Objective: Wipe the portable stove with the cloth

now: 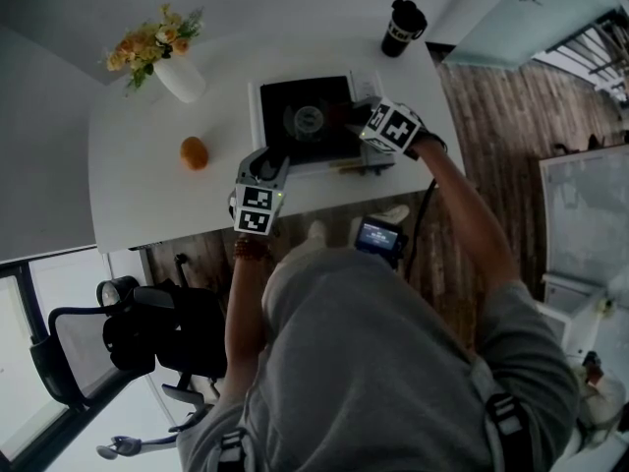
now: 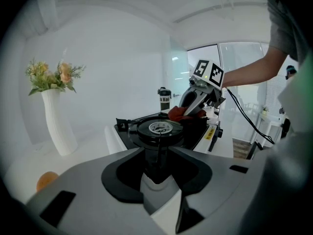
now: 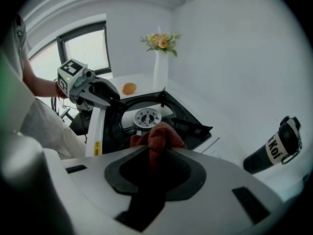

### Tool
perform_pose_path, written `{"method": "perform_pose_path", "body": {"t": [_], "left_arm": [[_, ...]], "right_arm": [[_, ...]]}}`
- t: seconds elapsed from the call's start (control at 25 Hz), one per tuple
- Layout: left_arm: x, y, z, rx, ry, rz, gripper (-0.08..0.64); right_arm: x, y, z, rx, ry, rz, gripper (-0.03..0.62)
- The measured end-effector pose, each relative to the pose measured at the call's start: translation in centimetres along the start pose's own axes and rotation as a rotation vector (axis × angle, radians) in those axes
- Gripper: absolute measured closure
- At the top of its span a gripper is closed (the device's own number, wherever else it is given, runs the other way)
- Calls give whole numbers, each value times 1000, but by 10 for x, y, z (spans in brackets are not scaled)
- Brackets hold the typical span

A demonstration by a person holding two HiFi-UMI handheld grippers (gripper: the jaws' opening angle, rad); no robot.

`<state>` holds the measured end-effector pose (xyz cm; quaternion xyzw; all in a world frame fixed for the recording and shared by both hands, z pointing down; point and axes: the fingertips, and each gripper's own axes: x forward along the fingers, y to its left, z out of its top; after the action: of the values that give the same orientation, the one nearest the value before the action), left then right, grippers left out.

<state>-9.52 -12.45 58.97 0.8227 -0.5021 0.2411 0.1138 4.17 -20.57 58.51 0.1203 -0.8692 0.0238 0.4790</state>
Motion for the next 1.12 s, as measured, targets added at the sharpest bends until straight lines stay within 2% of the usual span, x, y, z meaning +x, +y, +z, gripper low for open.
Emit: {"method": "perform_pose_path", "body": {"t": [0.2,0.4,0.72,0.84,0.96,1.12], "left_arm": [[0,-1,1,0,0,0,393],[0,-1,1,-1,1,-2,393],[0,0,0,1,1,-2,393],[0,-1,0,1,-1,-5,393],[-1,-1,0,3,-7,-5,393],[-2,-2,1,9,-18,-18,393]], "right_arm": [[-4,13,-5,-29,3,46,502],[-7,22,-5,-12,-19,98,503],[-12,26,-6,50,-80,193,503],[-19,23,-5,105,-161,228,500],[-30,19,3,151,-279,196,497],[-64,16,27,123,-432,63,495]]}}
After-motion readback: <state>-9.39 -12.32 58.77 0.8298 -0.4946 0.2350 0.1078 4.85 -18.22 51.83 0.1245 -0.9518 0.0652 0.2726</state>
